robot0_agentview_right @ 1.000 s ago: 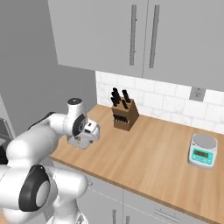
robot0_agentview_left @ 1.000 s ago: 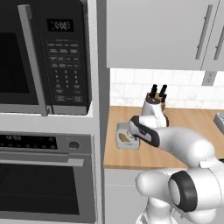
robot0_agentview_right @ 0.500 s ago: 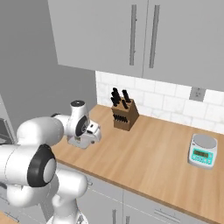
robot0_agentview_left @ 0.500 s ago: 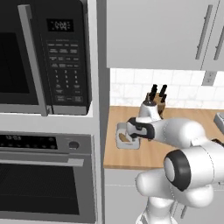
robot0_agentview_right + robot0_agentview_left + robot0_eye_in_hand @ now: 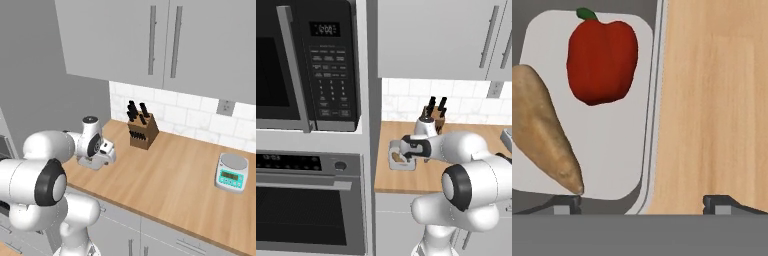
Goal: Take the meat container that has the shrimp and place it on the second highest rack of the freezer. Then take the vegetable container that has the bell pepper and sweet potato and place it on the highest rack of the freezer.
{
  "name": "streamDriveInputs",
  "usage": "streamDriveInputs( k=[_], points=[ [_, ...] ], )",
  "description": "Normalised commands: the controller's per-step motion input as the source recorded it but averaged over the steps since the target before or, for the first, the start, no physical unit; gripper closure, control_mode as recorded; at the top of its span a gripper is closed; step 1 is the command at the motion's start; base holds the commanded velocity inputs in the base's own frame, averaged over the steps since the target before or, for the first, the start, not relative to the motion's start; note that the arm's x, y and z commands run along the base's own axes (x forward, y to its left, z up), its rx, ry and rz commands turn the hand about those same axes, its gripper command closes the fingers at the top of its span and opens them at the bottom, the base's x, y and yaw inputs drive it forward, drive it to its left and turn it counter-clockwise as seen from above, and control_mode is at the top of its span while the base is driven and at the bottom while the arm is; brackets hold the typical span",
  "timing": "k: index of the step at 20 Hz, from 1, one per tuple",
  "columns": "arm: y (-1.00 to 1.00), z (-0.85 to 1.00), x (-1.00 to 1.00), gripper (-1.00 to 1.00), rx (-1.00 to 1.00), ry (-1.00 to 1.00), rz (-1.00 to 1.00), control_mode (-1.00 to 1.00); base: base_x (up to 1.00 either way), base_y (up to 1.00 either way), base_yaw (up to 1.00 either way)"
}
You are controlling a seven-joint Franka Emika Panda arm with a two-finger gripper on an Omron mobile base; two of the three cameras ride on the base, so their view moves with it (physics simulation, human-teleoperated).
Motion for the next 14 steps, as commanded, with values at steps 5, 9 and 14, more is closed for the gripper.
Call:
streamDriveInputs(
  k=[5,9,14],
  points=[
    [-0.23,-0.21,0.0,-1.0,0.0,0.0,0.0,-1.0,0.0,0.0,0.0],
    [-0.35,0.0,0.0,-1.0,0.0,0.05,0.0,-1.0,0.0,0.0,0.0],
    [-0.31,0.0,0.0,-1.0,0.0,0.08,0.0,-1.0,0.0,0.0,0.0]
  ],
)
